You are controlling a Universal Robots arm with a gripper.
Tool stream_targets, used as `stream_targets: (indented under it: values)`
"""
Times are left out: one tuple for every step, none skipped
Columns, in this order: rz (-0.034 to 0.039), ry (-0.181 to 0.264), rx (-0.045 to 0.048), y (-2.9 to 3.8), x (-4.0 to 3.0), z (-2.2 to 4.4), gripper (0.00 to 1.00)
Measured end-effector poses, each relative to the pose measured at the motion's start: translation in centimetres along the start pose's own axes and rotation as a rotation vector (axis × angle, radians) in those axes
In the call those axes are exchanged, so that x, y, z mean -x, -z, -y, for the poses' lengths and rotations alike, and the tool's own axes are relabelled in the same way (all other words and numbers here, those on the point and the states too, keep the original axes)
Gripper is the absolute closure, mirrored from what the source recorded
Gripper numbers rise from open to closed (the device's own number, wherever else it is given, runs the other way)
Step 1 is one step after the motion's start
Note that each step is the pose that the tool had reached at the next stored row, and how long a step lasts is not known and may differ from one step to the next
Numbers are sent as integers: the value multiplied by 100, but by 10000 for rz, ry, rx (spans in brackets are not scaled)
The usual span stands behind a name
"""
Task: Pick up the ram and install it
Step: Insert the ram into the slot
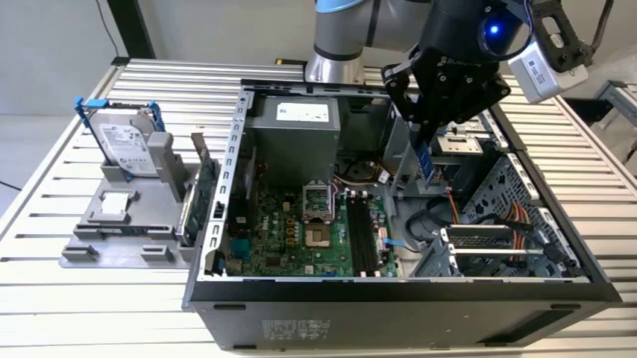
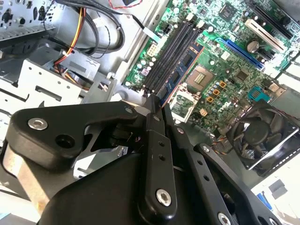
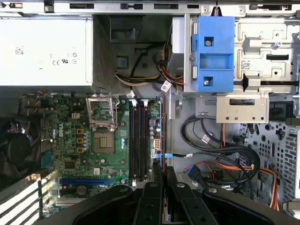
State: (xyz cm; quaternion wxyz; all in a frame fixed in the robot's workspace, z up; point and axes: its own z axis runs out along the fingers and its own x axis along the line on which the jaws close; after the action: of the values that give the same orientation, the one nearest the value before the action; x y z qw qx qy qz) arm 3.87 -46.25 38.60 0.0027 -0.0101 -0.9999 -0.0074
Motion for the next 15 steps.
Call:
stream_targets:
  values:
    - [0, 0, 0, -7, 4, 0, 100]
    - [0, 0, -1, -13, 7, 0, 100]
    - [0, 0, 0, -21, 11, 0, 100]
    - [0, 0, 0, -29, 14, 0, 100]
    - [0, -1, -1, -37, 16, 0, 100]
    - [0, 0, -1, -46, 19, 0, 100]
    - [0, -1, -1, -56, 21, 0, 100]
    - [-1, 0, -1, -66, 23, 1, 100]
    - [0, 0, -1, -78, 24, 1, 100]
    - [0, 0, -1, -89, 26, 1, 100]
    - [0, -1, 0, -101, 27, 1, 100]
    - [0, -1, 0, -112, 29, 1, 100]
    - [0, -1, 0, -124, 30, 1, 100]
    - [0, 0, -1, -135, 31, 1, 100]
    - [0, 0, -1, -146, 33, 1, 100]
